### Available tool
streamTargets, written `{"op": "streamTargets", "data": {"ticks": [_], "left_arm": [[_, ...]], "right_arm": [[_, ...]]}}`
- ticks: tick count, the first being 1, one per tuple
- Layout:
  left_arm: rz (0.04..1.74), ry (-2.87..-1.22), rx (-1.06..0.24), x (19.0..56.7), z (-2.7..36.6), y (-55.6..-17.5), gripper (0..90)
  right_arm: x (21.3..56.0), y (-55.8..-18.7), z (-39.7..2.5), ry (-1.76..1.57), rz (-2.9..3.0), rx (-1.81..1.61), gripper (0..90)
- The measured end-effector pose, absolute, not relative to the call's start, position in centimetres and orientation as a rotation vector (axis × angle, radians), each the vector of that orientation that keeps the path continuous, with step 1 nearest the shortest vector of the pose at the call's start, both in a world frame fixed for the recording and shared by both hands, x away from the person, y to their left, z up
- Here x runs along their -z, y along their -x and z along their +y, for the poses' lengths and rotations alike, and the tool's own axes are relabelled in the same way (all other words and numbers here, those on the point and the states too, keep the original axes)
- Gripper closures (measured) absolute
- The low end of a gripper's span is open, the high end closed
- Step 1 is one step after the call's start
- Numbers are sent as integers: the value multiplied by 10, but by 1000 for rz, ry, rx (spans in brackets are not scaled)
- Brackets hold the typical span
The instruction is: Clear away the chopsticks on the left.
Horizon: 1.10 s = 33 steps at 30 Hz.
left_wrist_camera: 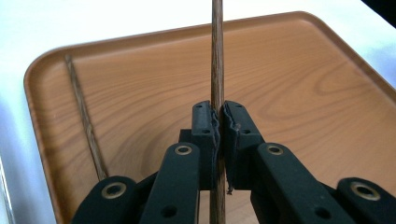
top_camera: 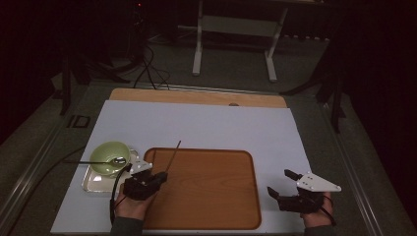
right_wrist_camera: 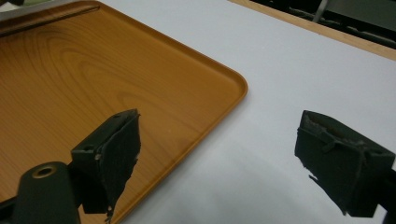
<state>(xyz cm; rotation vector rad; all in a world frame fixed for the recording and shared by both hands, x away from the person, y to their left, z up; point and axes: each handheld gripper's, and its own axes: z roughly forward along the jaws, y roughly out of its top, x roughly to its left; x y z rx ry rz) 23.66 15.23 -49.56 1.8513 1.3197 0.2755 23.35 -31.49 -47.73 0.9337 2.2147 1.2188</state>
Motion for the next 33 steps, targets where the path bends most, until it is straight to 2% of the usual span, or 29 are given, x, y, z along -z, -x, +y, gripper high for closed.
{"op": "streamTargets", "data": {"ticks": [15,33], "left_arm": [[1430,-1860,-263,519,158,-237,836],[1542,-1867,-326,531,165,-249,821]], "right_arm": [[478,-234,-315,-931,2217,-1216,142],[478,-234,-314,-932,2220,-1216,142]]}}
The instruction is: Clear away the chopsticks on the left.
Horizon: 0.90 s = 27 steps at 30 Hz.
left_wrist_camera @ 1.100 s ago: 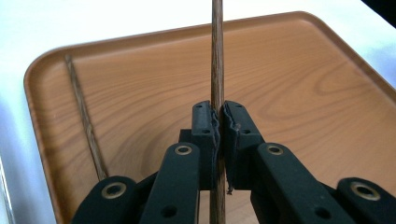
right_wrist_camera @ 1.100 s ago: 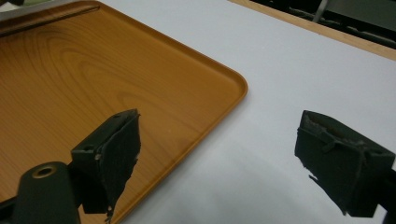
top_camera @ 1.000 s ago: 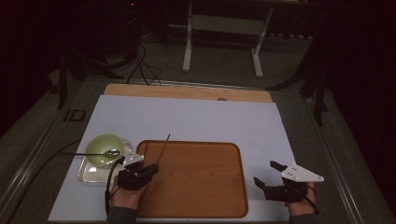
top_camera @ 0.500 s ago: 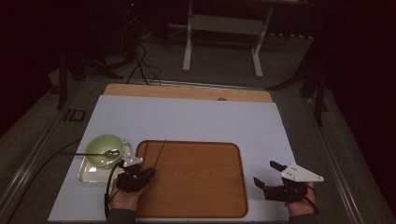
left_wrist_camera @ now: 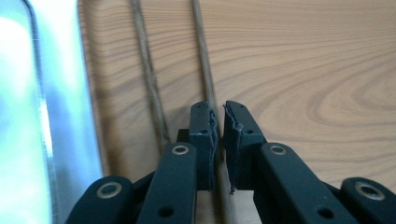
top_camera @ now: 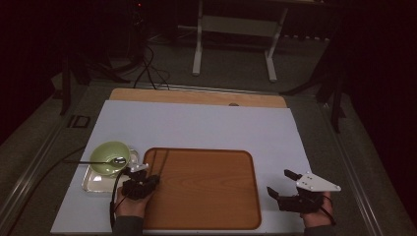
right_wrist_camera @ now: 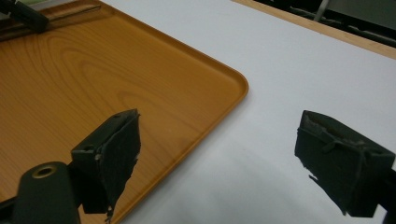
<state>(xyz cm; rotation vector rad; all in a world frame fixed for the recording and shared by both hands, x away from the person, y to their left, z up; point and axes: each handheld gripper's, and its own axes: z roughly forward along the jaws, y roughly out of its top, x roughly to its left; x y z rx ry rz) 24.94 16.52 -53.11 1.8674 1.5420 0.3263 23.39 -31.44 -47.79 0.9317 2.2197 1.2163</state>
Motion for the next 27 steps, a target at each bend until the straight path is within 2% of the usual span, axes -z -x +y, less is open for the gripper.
{"op": "streamTargets", "data": {"ticks": [11,27], "left_arm": [[1549,-1898,-380,530,165,-245,794],[1492,-1793,-383,510,176,-235,753]], "right_arm": [[478,-234,-315,-932,2218,-1219,142],[478,-234,-315,-932,2213,-1222,142]]}}
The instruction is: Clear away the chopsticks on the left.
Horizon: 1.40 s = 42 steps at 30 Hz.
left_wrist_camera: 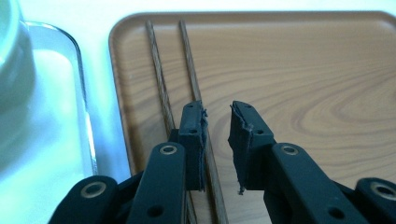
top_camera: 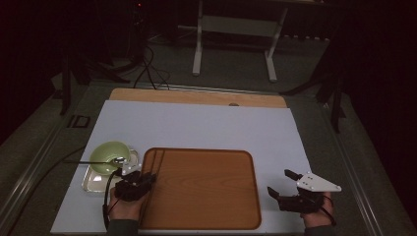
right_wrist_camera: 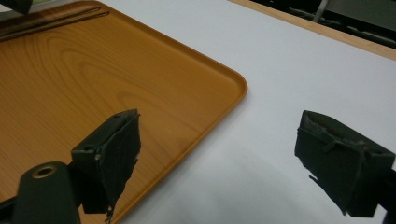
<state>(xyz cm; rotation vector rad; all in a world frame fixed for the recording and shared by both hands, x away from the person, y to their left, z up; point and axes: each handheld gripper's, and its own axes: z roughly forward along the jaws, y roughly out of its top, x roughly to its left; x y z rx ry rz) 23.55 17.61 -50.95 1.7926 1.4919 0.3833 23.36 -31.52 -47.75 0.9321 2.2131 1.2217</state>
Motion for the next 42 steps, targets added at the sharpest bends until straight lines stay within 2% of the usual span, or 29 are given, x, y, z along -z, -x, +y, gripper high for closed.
{"op": "streamTargets", "data": {"ticks": [18,42], "left_arm": [[1443,-1761,-383,487,194,-235,621],[1409,-1736,-424,471,220,-233,590]], "right_arm": [[477,-233,-316,-935,2210,-1219,142],[477,-234,-316,-926,2209,-1219,141]]}}
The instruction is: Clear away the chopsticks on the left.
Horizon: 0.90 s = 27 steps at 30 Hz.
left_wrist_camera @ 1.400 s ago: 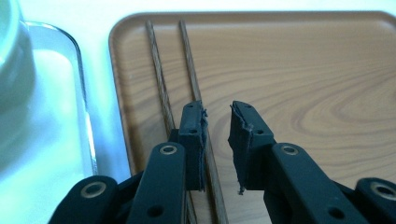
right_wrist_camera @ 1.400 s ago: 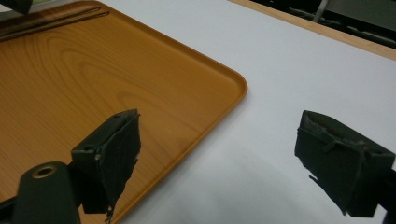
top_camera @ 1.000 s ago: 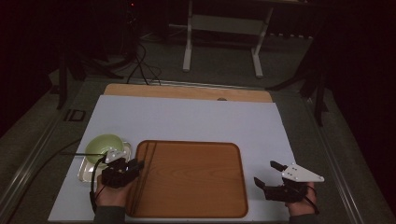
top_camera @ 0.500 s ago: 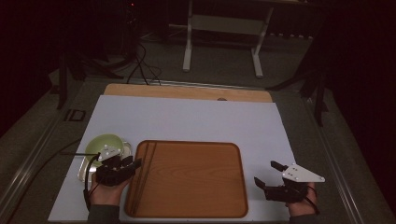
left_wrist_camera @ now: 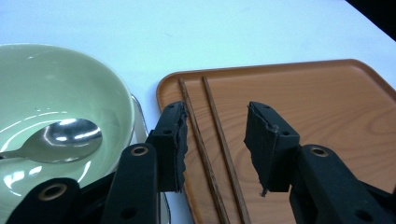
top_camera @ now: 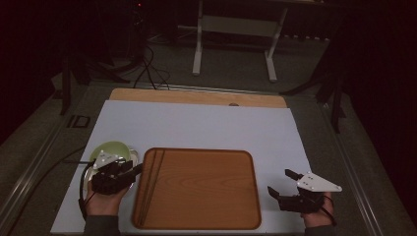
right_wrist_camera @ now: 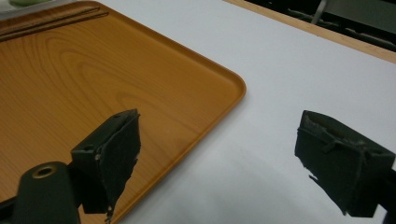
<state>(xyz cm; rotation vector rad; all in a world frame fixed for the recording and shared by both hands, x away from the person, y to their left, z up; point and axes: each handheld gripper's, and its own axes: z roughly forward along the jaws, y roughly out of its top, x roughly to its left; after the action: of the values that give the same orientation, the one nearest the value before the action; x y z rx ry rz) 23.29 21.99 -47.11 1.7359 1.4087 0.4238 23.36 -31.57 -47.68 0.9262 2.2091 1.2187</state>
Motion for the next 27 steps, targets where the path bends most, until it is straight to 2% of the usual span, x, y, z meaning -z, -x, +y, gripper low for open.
{"op": "streamTargets", "data": {"ticks": [14,27], "left_arm": [[1434,-1692,-477,459,235,-228,569],[1418,-1736,-505,453,248,-226,572]], "right_arm": [[477,-234,-316,-930,2207,-1216,141],[477,-234,-316,-927,2206,-1217,141]]}}
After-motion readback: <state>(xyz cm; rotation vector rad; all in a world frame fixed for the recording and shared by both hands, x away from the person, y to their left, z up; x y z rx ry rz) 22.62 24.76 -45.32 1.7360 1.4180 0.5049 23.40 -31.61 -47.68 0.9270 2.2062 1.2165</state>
